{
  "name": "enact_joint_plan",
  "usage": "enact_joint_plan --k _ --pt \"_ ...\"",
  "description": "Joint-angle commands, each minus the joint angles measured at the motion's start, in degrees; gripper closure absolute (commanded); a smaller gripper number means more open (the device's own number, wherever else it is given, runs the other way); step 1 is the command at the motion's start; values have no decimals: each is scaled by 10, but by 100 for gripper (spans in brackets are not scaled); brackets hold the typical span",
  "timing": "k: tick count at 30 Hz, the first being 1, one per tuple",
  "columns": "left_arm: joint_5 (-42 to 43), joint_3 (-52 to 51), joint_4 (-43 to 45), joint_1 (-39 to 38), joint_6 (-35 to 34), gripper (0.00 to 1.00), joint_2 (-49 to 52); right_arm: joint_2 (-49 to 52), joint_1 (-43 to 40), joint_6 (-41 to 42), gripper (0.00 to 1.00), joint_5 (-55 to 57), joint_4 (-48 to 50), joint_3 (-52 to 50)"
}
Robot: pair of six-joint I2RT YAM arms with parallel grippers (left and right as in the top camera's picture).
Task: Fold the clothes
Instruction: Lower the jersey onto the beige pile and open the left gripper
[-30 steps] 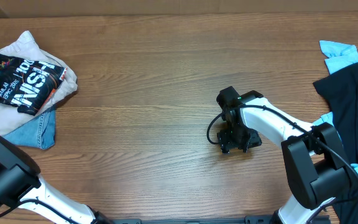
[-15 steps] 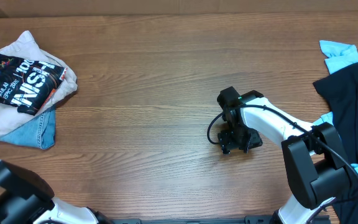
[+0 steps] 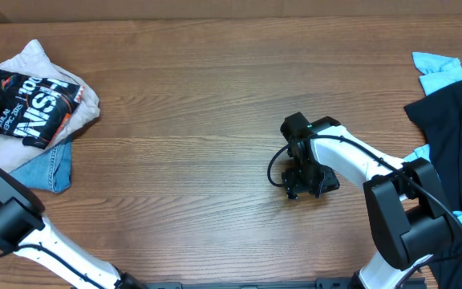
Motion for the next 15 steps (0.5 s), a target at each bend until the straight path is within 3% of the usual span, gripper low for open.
enact_joint_plan --k 1,4,8,10,15 --pt "-19 1 10 32 -19 96 59 6 -3 1 24 -1 -5 -5" --pt "-16 1 3 41 -19 95 79 6 -3 1 23 -1 -7 -5" --pt "16 3 0 49 -18 74 76 6 -3 1 23 -1 -6 -5" --pt "51 9 0 53 -19 54 66 6 -3 1 24 -1 -7 -5" --pt "141 38 -2 60 -32 32 18 6 -3 1 23 -1 -5 -5"
